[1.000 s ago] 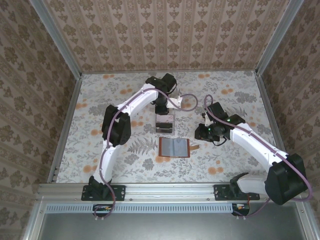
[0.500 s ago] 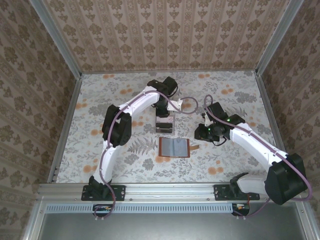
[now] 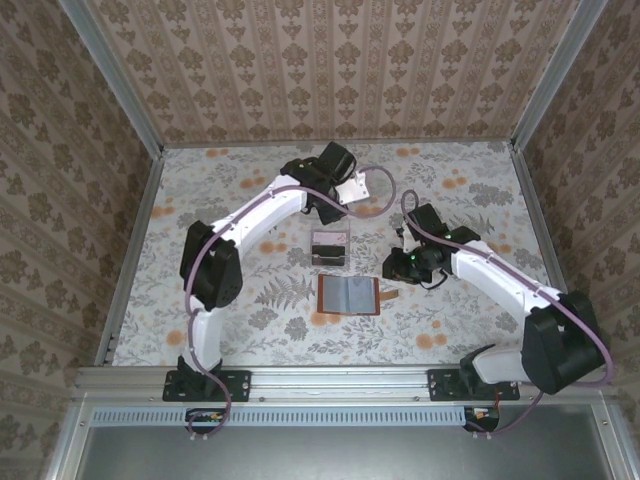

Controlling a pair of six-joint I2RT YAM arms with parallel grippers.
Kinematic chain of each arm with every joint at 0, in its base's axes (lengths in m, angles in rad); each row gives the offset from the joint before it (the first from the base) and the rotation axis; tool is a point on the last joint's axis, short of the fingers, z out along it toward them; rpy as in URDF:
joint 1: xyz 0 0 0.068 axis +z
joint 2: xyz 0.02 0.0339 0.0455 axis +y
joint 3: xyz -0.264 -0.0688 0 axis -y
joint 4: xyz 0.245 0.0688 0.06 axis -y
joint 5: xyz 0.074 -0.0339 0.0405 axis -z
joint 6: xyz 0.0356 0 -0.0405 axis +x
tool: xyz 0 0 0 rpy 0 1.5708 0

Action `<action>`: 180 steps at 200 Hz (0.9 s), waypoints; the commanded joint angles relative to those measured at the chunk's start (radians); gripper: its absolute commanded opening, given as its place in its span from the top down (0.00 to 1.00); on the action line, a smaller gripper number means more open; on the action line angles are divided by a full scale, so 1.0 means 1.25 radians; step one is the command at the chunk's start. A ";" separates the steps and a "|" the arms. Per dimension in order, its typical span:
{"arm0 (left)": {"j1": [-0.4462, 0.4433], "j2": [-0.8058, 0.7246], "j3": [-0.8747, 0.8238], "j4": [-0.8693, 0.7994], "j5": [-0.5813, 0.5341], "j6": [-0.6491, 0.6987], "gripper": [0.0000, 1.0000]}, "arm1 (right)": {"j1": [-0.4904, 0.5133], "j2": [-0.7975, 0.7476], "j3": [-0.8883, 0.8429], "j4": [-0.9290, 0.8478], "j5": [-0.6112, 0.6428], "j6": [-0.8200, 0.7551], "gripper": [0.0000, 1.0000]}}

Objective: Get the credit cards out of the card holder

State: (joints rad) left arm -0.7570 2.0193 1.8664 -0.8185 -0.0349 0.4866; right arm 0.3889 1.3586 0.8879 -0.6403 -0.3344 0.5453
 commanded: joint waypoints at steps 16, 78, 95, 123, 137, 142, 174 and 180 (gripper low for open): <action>-0.036 -0.064 -0.074 0.080 0.023 -0.332 0.77 | -0.004 0.067 -0.020 0.044 -0.055 -0.012 0.74; -0.056 -0.136 -0.279 0.274 0.184 -0.662 0.74 | -0.004 0.145 -0.032 0.040 -0.020 -0.047 0.74; -0.058 -0.142 -0.328 0.329 0.219 -0.747 0.75 | -0.004 0.163 -0.038 0.040 -0.010 -0.056 0.74; -0.080 -0.149 -0.386 0.380 0.237 -0.836 0.77 | -0.004 0.181 -0.059 0.055 0.005 -0.060 0.74; -0.086 -0.144 -0.399 0.371 0.242 -0.901 0.77 | -0.004 0.188 -0.069 0.062 0.013 -0.063 0.74; -0.087 -0.142 -0.403 0.369 0.250 -0.920 0.77 | -0.004 0.191 -0.071 0.064 0.016 -0.064 0.74; -0.116 -0.147 -0.455 0.384 0.257 -0.990 0.77 | -0.004 0.208 -0.086 0.075 0.018 -0.068 0.74; -0.122 -0.150 -0.465 0.385 0.256 -0.999 0.77 | -0.004 0.209 -0.089 0.077 0.018 -0.068 0.74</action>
State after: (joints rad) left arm -0.8825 1.8816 1.3308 -0.3645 0.2577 -0.6415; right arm 0.3878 1.5887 0.8085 -0.5632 -0.3450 0.4801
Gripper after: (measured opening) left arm 0.229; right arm 0.257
